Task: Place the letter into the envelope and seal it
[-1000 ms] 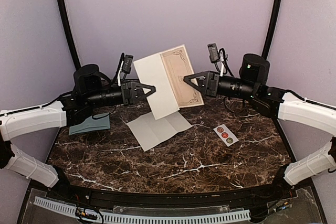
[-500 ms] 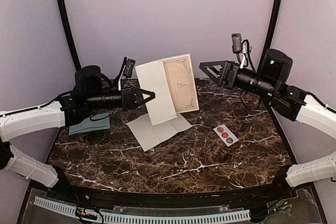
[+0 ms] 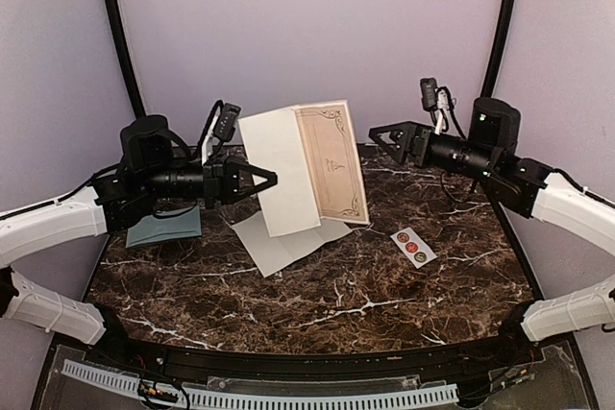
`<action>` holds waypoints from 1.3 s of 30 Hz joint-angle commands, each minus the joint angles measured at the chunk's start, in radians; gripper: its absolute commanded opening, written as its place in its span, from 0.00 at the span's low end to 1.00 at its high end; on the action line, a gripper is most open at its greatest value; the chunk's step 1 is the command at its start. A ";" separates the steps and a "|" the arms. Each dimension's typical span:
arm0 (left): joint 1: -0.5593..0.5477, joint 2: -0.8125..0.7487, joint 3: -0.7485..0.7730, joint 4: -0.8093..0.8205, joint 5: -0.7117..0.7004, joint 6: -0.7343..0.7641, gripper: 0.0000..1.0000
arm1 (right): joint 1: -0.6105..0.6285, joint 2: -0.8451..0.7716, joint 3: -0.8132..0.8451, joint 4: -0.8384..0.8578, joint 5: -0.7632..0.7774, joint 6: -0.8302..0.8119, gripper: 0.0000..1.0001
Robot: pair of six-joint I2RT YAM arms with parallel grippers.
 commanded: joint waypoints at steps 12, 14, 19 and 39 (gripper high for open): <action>-0.001 0.012 0.047 0.052 0.087 -0.026 0.00 | 0.163 0.162 0.114 0.023 -0.318 -0.143 0.93; -0.001 0.015 0.051 0.040 0.076 -0.021 0.00 | 0.182 0.173 0.127 0.034 -0.360 -0.149 0.93; -0.001 0.017 0.064 0.011 0.046 -0.011 0.00 | 0.200 0.175 0.130 0.057 -0.426 -0.146 0.94; -0.001 0.030 0.064 0.010 0.127 -0.006 0.00 | 0.253 0.275 0.182 0.143 -0.475 -0.095 0.61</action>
